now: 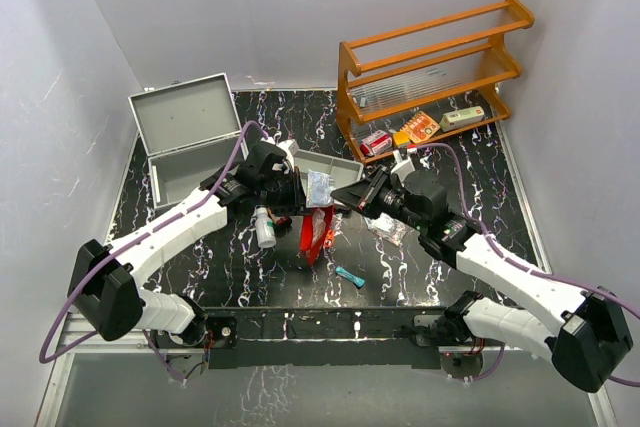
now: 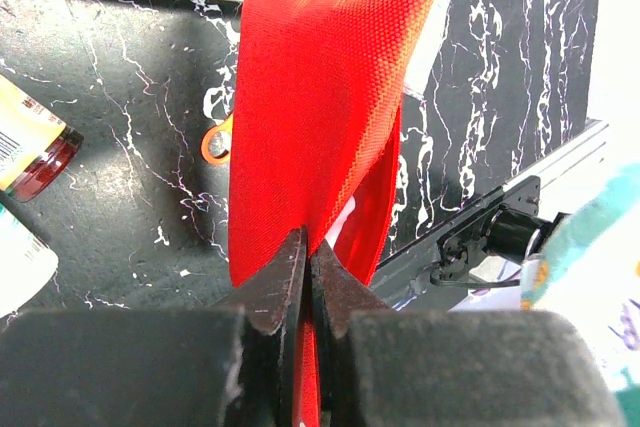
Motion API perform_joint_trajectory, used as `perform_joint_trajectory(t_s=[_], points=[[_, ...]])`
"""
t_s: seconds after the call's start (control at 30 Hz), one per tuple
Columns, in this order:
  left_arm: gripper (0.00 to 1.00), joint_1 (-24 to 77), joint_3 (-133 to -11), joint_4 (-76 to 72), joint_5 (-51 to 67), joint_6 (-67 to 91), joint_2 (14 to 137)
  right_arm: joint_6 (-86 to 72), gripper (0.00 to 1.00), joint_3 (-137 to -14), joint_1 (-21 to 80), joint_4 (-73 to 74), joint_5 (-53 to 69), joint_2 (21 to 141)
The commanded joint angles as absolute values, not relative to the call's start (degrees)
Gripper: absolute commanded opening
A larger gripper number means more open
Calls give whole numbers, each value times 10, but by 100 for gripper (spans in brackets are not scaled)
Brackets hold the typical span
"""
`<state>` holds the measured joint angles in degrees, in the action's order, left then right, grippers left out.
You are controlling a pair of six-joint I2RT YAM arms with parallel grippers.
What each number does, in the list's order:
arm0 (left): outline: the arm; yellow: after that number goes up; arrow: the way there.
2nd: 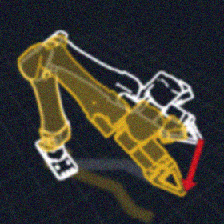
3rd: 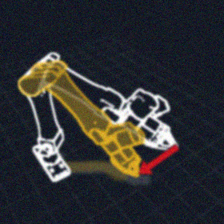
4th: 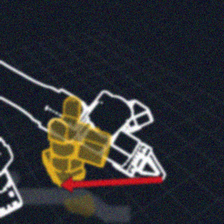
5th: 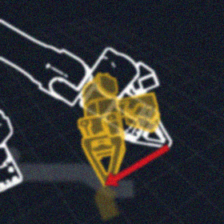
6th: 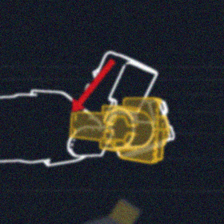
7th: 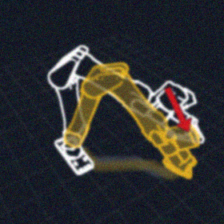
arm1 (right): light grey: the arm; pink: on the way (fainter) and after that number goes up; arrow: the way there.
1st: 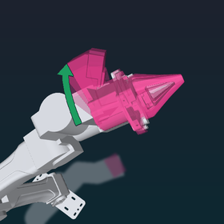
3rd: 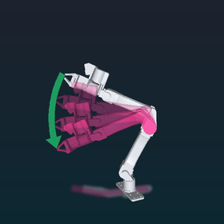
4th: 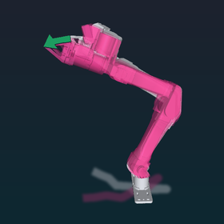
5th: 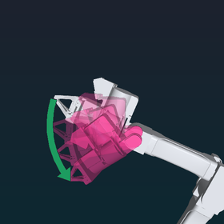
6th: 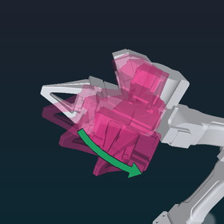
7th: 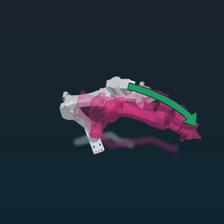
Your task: Organize the medicine kit
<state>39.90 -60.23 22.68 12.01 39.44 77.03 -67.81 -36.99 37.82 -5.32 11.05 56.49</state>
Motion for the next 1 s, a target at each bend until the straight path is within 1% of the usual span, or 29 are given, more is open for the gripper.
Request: perform_joint_trajectory(t_s=[0.0, 0.57, 0.6, 0.7, 0.8, 0.87, 0.97], points=[[0, 398, -615, 217, 127, 402, 739, -711, 0, -361, 384, -106, 93, 570], [0, 397, -619, 200, 156, 403, 729, -713, 0, -360, 390, -96, 112, 638], [0, 397, -619, 200, 156, 402, 729, -710, 2, -365, 390, -89, 114, 642], [0, 397, -620, 199, 156, 399, 727, -699, 14, -385, 390, -45, 113, 656], [0, 397, -621, 202, 149, 396, 728, -686, 22, -402, 390, -3, 103, 659], [0, 396, -622, 208, 142, 393, 730, -677, 26, -411, 392, 23, 91, 657], [0, 396, -624, 219, 128, 383, 735, -656, 28, -430, 391, 70, 71, 653]])
